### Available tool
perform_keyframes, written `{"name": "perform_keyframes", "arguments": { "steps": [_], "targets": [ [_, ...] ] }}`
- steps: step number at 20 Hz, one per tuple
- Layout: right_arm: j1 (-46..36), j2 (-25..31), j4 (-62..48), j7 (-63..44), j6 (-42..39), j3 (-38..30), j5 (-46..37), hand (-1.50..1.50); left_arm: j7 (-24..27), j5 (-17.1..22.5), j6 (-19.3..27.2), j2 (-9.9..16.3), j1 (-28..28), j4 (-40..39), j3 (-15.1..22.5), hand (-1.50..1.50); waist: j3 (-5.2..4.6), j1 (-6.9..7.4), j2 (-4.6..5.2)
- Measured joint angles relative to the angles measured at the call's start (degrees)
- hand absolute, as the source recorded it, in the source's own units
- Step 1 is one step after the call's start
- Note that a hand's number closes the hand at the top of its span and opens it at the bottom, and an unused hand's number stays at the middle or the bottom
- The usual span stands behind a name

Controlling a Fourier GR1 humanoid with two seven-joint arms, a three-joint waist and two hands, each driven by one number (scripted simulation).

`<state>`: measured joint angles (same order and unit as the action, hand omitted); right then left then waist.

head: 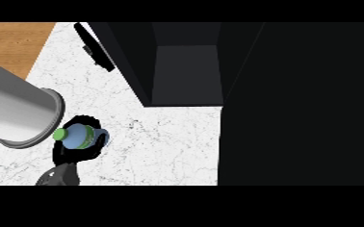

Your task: Pick up the bottled water, place it into the cabinet and close the cabinet

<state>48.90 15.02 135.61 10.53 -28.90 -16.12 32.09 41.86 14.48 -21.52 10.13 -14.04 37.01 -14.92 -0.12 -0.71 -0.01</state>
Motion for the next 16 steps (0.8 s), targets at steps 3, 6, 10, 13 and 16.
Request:
{"name": "perform_keyframes", "arguments": {
  "steps": [3,6,10,13,16],
  "targets": [
    [1.3,0.1,0.1,0.4,-0.4,-0.7,0.5,-1.50,-1.3,-0.1,0.7,-0.9,0.7,3.4,1.2,1.50,0.05,0.11,-0.16],
    [1.7,0.0,0.2,0.2,0.1,-0.2,0.9,-1.50,-2.8,-0.6,2.0,-2.3,0.6,6.4,2.6,1.50,0.06,0.14,-0.18],
    [2.2,0.8,0.0,1.1,-0.7,-1.7,1.4,-1.50,-6.7,-1.2,4.8,-4.8,1.1,13.2,5.1,1.50,0.11,0.39,-0.33],
    [1.8,1.1,-0.1,0.9,-0.3,-1.4,1.8,-1.50,-10.6,-1.0,7.5,-7.1,0.8,17.7,7.6,1.50,0.10,0.47,-0.32],
    [1.6,1.4,-0.3,1.2,-0.4,-1.8,2.2,-1.50,-14.6,-0.2,11.5,-8.7,0.9,23.0,10.9,1.50,0.10,0.45,-0.35]
  ]
}}
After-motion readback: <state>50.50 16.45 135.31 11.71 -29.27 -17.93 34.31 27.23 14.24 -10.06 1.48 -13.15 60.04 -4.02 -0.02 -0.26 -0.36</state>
